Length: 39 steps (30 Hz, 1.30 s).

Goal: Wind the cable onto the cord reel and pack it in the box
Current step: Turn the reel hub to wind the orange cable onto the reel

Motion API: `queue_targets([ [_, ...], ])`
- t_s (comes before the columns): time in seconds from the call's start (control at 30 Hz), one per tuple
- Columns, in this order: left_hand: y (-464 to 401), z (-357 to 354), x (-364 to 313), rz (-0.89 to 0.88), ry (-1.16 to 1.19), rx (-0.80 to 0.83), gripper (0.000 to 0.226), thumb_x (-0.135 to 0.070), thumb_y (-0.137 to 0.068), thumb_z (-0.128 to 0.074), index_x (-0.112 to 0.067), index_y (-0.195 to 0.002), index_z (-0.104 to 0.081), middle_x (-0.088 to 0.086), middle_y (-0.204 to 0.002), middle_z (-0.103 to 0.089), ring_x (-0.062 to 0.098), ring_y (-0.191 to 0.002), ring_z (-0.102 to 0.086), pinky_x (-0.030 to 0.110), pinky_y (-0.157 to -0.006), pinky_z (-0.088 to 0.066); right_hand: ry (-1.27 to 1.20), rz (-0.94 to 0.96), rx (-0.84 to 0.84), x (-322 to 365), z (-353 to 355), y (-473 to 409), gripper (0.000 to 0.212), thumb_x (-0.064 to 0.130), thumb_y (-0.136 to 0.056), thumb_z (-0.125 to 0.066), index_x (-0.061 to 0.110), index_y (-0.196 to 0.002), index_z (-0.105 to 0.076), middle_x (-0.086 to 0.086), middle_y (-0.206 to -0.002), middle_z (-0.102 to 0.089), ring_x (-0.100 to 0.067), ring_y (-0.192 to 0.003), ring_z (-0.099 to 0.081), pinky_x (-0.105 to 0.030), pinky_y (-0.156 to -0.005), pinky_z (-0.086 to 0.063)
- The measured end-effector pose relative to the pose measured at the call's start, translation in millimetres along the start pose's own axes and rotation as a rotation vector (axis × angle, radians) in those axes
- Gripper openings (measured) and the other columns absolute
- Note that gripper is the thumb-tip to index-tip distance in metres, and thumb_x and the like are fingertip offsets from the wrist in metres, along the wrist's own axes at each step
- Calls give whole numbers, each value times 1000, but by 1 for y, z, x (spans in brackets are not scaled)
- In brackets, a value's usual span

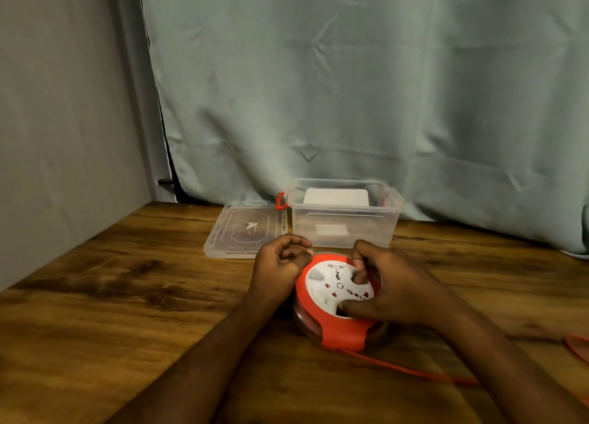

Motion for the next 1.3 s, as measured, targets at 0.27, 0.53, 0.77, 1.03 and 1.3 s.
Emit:
queue_targets([
  [0.27, -1, 2, 3, 14, 3, -3, 10, -5, -90, -68, -11, -98, -71, 12, -88, -76, 30, -82, -74, 42, -74, -61, 121, -5, -163, 8, -5, 0, 59, 73, -60, -76, 22, -63, -45, 11, -54, -45, -1, -53, -40, -22, -50, -31],
  [0.53, 1, 4, 1, -3, -26, -15, 10, -6, -90, -68, -10, -99, -71, 10, -87, -77, 26, -83, -75, 40, -74, -62, 58, -112, -200, 13, -15, -3, 65, 75, -68, -68, 20, -48, -40, 12, -61, -56, -8, -71, -56, -27, -58, -37],
  [0.77, 0, 2, 0, 1, -37, -2, 10, -6, -90, -69, -11, -99, -72, 8, -87, -77, 25, -83, -75, 39, -74, -63, 50, -53, -227, 11, -22, -10, 61, 61, -79, -68, 19, -43, -43, 9, -49, -47, -7, -56, -49, -26, -61, -42],
  [1.03, 3, 2, -4, 3, -48, 4, 11, -5, -91, -67, -11, -99, -71, 9, -86, -77, 26, -80, -75, 35, -67, -61, 65, 190, -183, 21, 3, -2, 33, 32, -80, -75, 40, -107, -56, 24, -95, -67, 1, -77, -63, -6, -56, -39],
  [1.3, 4, 2, -5, 11, -33, 4, 11, -5, -91, -67, -11, -99, -70, 9, -90, -77, 24, -80, -75, 29, -64, -58, 30, 94, 100, 1, 2, 1, 77, 40, -75, -84, 52, -135, -36, 35, -123, -65, 26, -73, -51, -4, -54, -36],
])
Point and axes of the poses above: each hand's wrist, its own y-axis away from the middle knuckle, its own z-axis out of the back of the hand, x = y × z, the point moved 9 cm from there along -y, towards the middle knuckle
